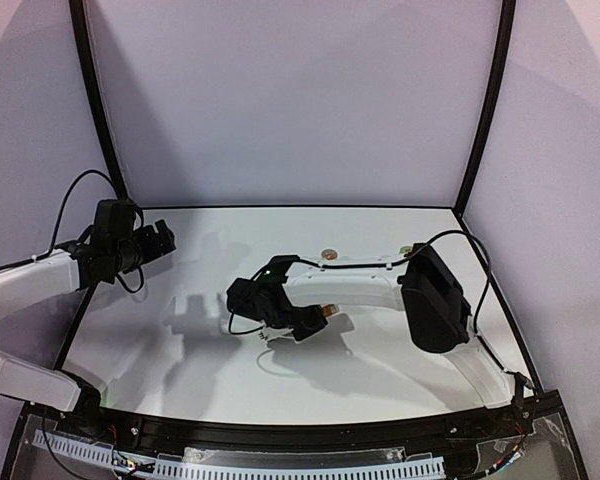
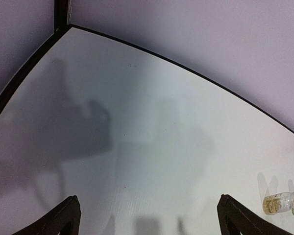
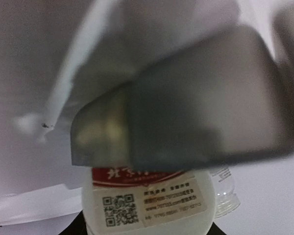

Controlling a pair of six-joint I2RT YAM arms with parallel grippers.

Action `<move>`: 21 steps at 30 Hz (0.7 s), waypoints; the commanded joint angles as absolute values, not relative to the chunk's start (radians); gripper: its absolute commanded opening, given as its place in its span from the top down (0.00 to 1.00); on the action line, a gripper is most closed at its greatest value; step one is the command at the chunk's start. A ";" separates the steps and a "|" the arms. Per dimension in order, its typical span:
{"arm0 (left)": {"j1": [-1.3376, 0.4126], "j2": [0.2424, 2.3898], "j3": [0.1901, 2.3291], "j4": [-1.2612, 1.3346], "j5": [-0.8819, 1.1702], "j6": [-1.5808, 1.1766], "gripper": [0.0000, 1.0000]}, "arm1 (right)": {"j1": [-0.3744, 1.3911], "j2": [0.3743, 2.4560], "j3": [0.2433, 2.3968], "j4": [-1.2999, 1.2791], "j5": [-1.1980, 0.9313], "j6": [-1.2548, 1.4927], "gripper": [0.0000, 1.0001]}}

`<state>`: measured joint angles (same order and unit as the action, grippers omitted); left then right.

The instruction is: Sort the pills into containers

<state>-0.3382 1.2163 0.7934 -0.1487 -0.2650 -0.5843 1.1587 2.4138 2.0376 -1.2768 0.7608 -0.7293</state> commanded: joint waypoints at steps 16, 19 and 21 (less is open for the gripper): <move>-0.332 1.207 0.879 -0.195 -0.146 -0.603 0.00 | 1.064 1.879 1.522 -0.596 0.376 -0.549 1.00; -0.332 1.217 0.899 -0.181 -0.091 -0.604 0.00 | 1.019 1.753 1.348 -0.406 0.263 -0.445 1.00; -0.332 1.239 0.915 -0.175 -0.028 -0.607 0.00 | 0.987 1.680 1.224 -0.272 0.201 -0.384 1.00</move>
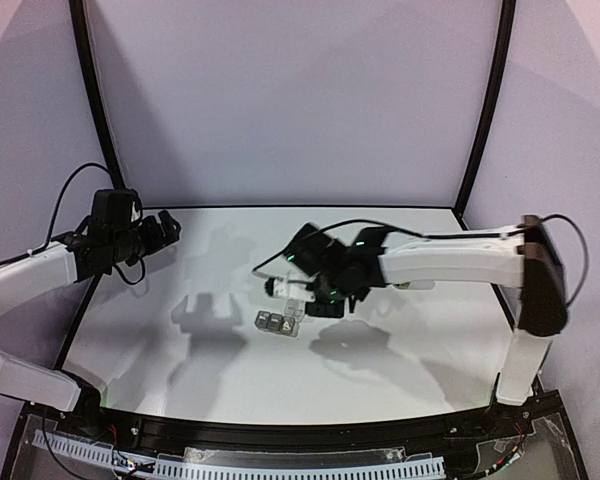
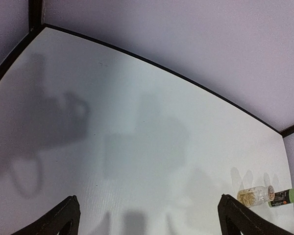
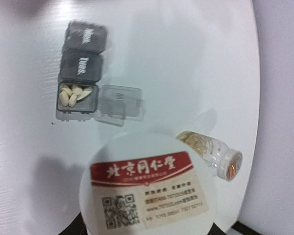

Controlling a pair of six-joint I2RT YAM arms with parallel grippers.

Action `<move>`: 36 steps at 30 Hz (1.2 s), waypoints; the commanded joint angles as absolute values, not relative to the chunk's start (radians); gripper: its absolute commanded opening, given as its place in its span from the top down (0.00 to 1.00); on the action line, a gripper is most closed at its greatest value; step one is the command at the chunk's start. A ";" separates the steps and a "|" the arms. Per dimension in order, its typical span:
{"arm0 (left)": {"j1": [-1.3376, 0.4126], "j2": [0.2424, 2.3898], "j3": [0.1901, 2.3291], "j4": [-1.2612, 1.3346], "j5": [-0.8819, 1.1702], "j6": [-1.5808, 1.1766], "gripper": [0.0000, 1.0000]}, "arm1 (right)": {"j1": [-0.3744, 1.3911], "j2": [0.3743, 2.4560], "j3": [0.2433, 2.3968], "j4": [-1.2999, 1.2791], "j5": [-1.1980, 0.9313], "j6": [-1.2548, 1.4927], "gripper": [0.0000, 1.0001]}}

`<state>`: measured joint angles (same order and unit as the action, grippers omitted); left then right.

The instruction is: Sort the pills into containers

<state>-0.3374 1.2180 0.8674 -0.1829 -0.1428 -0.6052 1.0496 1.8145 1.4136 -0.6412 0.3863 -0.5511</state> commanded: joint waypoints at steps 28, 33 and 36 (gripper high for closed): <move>-0.506 1.635 1.274 -0.233 0.279 -0.655 0.00 | 0.724 1.622 0.440 0.839 -0.244 -0.093 0.73; -0.542 1.668 1.326 -0.268 0.275 -0.647 0.00 | 0.724 1.650 0.430 0.846 -0.245 -0.102 0.63; -0.561 1.682 1.344 -0.296 0.262 -0.637 0.00 | 0.723 1.659 0.418 0.853 -0.247 -0.103 0.56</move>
<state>-0.5387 1.6721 1.3018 -0.2258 0.2716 -0.6616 0.7300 1.6399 0.4381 0.7812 -0.2302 -0.0956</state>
